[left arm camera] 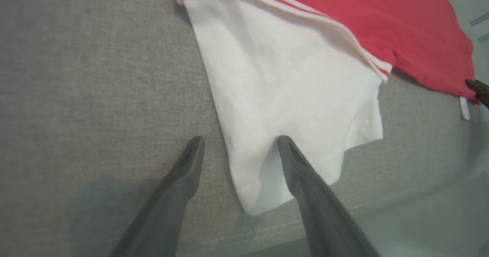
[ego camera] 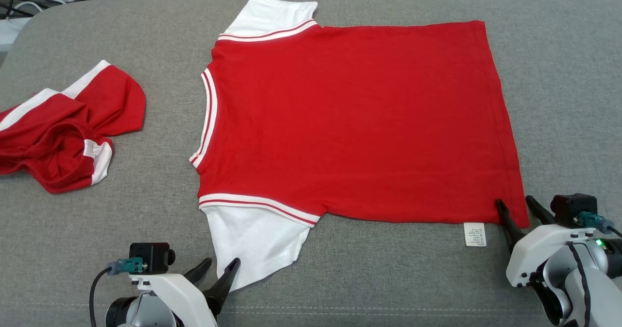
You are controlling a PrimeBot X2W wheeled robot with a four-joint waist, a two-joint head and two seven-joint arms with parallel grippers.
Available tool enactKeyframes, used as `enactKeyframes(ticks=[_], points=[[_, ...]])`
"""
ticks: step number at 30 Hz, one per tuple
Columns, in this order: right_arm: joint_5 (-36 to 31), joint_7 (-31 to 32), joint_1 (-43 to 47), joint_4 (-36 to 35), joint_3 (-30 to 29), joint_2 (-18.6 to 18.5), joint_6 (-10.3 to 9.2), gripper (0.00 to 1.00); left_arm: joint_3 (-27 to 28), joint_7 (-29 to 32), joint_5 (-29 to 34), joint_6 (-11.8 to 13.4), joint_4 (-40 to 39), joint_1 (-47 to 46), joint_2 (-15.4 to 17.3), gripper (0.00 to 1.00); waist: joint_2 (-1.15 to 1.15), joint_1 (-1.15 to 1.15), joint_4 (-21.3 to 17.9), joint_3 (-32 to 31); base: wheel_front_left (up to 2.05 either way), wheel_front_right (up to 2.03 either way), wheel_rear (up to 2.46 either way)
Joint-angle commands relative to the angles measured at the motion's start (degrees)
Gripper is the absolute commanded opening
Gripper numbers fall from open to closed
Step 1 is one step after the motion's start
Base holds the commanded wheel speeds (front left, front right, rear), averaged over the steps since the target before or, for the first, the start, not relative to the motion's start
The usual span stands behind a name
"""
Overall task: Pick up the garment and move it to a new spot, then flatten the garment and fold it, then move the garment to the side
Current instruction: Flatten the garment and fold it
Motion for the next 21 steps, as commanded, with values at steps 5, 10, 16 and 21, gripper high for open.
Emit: enactKeyframes(ticks=[5,10,16,21], points=[[2.49,0.43,-1.61,2.06,3.12,-0.46,0.0,0.0,-0.1,1.13,-1.15,0.03,-0.28,-2.39,1.1,0.0,0.0,0.0,-0.16,1.07,0.0,0.0,0.0],[4.6,-0.7,-1.76,2.7,3.69,-1.09,0.0,0.0,-1.45,1.49,-2.12,0.01,-1.94,-1.48,2.02,0.0,0.0,0.0,-0.35,1.25,0.0,0.0,0.0],[6.58,-1.21,0.25,1.06,3.73,-1.84,0.0,0.0,-2.06,2.29,-3.75,0.0,-6.19,1.68,3.44,0.0,0.0,0.0,-0.23,1.05,0.0,0.0,0.0],[7.79,-1.54,4.48,-3.1,2.11,-2.96,0.0,0.0,-1.45,2.86,-5.01,0.47,-12.15,6.18,4.56,0.0,0.0,0.0,0.29,1.24,0.0,0.0,0.0]])
